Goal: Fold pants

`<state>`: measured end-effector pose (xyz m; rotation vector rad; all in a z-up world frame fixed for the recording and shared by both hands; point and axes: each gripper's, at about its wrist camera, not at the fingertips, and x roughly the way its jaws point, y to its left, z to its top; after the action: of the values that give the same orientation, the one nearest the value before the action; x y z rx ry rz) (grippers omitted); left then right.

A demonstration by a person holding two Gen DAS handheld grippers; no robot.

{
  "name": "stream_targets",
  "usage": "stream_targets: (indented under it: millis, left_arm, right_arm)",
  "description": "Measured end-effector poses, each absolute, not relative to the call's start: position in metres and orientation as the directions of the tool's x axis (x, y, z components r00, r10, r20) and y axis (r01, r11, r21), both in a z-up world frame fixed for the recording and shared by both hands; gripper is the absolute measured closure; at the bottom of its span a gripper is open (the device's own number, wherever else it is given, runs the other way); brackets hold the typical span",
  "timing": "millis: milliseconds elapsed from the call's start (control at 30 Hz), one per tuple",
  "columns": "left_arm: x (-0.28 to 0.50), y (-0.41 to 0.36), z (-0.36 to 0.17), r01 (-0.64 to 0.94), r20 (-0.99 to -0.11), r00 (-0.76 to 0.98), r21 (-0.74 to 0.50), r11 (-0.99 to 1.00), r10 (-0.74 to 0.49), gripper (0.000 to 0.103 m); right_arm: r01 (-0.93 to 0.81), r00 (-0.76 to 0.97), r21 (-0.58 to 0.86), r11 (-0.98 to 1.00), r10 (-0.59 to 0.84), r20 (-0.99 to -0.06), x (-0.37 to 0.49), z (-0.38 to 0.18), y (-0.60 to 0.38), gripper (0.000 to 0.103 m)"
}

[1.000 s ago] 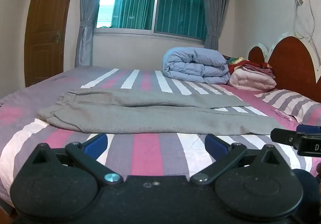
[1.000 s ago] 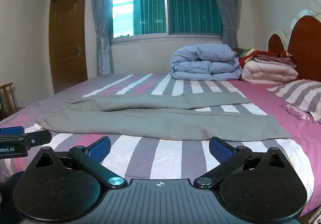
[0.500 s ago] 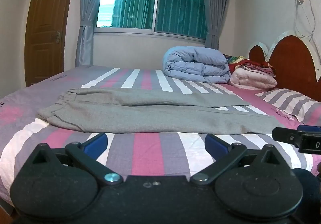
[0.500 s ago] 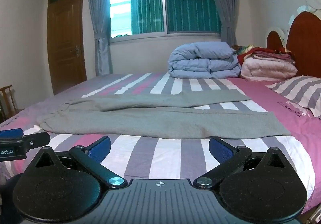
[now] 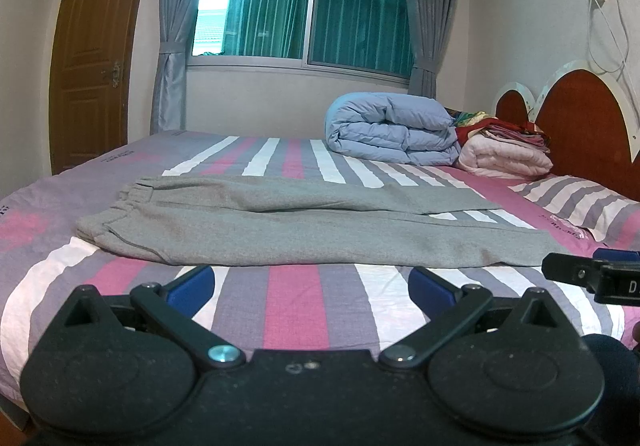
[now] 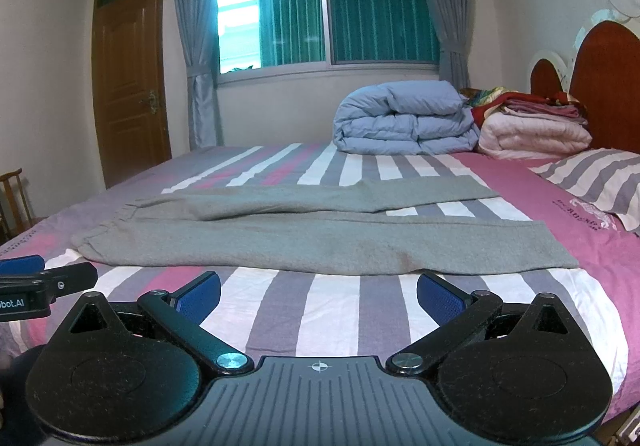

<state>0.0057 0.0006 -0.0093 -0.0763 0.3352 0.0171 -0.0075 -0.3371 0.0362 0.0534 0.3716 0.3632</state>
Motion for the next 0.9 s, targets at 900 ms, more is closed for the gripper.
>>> stream_targets:
  millis: [900]
  left_arm:
    - [0.0064,-0.0019,-0.0113,-0.029,-0.332,0.943,-0.068,0.997,0.005,0.006]
  right_arm:
    - [-0.336,0.867,0.119,0.934,0.356,-0.349,-0.0077,0.036,-0.3392,0.0]
